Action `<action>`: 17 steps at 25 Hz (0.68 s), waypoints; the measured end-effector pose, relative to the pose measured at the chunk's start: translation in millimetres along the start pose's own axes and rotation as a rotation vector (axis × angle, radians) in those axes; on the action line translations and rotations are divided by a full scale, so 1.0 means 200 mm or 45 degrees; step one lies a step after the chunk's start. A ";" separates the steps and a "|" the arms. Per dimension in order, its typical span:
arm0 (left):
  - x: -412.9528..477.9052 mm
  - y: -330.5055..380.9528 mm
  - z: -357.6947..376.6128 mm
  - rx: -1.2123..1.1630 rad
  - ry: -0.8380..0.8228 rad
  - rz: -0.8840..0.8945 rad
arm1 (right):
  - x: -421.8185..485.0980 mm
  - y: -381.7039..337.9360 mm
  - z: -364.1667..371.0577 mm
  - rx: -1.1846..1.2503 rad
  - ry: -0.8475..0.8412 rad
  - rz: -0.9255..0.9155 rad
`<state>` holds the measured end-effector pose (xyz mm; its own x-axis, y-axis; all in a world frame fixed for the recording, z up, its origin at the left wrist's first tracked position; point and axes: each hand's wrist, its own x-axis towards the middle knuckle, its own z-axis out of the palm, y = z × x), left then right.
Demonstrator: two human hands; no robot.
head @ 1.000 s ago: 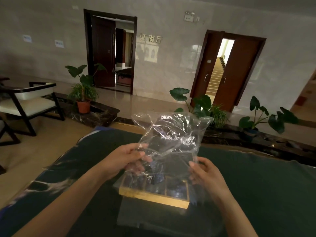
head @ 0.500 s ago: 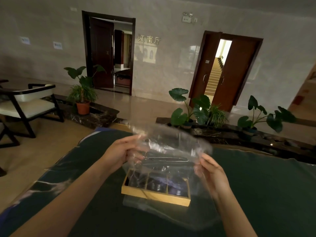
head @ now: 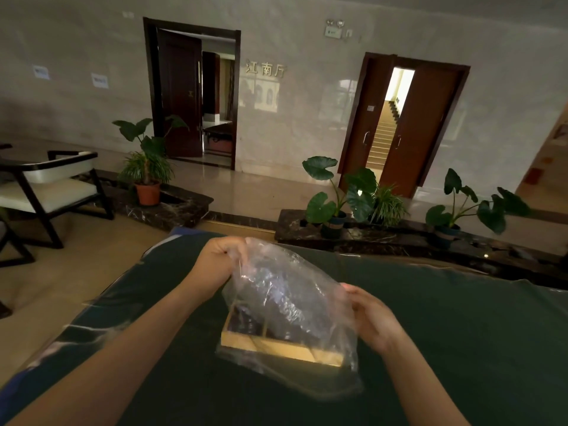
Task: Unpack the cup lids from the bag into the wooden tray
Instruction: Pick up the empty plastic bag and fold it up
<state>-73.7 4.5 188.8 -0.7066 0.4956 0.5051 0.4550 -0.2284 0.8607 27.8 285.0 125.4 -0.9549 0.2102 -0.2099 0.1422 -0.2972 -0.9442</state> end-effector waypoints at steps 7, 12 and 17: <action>0.17 0.11 0.00 0.176 -0.472 0.153 | -0.04 -0.33 0.18 -0.771 -0.486 -0.195; 0.40 0.19 0.04 0.226 -0.667 0.027 | -0.03 -0.45 0.33 -0.870 -0.856 -0.060; 0.46 0.11 -0.01 -0.377 -0.728 -0.324 | -0.02 -0.43 0.28 -0.687 -0.806 -0.096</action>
<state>-130.2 42.5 254.4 -0.3384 0.9094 0.2420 0.0882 -0.2254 0.9703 5.8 257.1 221.0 -0.9100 -0.3996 -0.1110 0.0235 0.2176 -0.9758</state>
